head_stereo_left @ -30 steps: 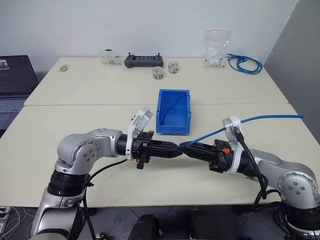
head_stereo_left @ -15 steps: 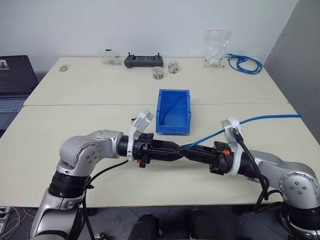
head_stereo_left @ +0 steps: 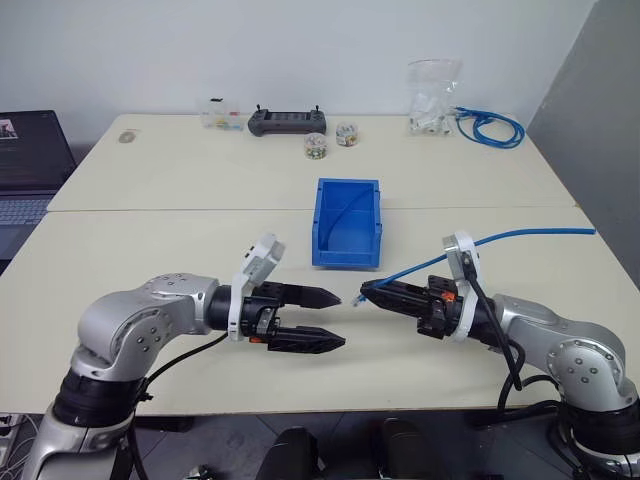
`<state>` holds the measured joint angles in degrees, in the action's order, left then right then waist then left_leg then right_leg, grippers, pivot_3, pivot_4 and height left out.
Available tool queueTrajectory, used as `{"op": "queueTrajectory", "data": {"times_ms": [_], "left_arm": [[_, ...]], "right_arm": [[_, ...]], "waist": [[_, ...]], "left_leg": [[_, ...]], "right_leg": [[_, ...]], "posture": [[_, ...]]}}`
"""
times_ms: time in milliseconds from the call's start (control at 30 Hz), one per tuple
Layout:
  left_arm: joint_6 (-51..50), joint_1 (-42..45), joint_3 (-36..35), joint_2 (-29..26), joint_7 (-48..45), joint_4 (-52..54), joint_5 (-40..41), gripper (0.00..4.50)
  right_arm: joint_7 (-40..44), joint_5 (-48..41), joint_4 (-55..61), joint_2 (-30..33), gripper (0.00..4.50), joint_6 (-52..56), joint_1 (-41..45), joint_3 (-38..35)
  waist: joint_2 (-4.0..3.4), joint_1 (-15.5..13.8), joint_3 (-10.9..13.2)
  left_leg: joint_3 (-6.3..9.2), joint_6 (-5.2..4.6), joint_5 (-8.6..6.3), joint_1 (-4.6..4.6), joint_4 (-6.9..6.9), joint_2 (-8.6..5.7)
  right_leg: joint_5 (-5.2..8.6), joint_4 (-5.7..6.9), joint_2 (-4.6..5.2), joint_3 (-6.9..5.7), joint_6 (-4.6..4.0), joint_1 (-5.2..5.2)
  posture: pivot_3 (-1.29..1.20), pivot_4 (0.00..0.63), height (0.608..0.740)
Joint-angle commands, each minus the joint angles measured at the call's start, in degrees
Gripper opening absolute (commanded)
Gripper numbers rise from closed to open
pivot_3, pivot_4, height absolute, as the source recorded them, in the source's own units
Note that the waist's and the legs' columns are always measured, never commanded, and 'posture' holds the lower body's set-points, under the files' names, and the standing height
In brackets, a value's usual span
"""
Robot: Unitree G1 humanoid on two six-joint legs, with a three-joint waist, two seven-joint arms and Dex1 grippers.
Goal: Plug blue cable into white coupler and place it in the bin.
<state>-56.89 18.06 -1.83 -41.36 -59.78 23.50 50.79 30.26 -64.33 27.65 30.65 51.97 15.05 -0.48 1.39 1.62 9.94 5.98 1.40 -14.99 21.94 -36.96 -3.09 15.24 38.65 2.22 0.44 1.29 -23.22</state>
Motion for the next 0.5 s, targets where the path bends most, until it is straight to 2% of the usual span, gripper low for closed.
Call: {"op": "queueTrajectory", "data": {"times_ms": [33, 200, 333, 500], "left_arm": [[4.47, -4.71, -4.28, 5.81, 13.83, 3.61, -4.45, 4.50], [10.69, -10.52, -2.38, 15.47, 34.95, 6.90, -18.35, 4.50], [14.13, -11.26, -0.16, 21.58, 50.03, 3.56, -30.71, 4.50], [15.60, -9.21, 0.19, 25.31, 59.22, -2.51, -39.43, 4.50]], "right_arm": [[1.58, 2.35, -0.65, -0.17, 0.13, -2.73, 0.59, -1.42], [2.95, 5.45, -2.22, 0.26, 0.13, -4.08, 0.55, -1.34], [4.32, 7.60, -3.28, 0.24, 0.13, -4.67, 1.21, -0.54], [5.74, 9.79, -3.77, 0.11, 0.13, -4.97, 1.92, -0.01]], "waist": [[0.00, -0.18, 0.00], [0.05, -0.47, 0.03], [0.06, -0.80, 0.04], [0.09, -1.22, 0.04]], "left_leg": [[-0.01, 0.00, 0.00, -0.02, 0.00, 0.00], [0.00, 0.00, 0.00, 0.04, -0.01, 0.00], [-0.07, 0.00, 0.00, 0.02, -0.01, 0.00], [-0.14, 0.00, 0.00, 0.00, -0.02, -0.04]], "right_leg": [[0.00, -0.03, 0.01, 0.02, 0.00, 0.01], [-0.01, -0.08, 0.01, 0.01, 0.00, 0.01], [-0.05, -0.08, 0.00, 0.06, -0.05, 0.03], [-0.14, -0.07, 0.00, 0.10, -0.19, 0.03]], "posture": [[0.00, 0.150, 0.740], [0.00, 0.150, 0.740], [0.00, 0.150, 0.740], [0.00, 0.150, 0.740]]}}
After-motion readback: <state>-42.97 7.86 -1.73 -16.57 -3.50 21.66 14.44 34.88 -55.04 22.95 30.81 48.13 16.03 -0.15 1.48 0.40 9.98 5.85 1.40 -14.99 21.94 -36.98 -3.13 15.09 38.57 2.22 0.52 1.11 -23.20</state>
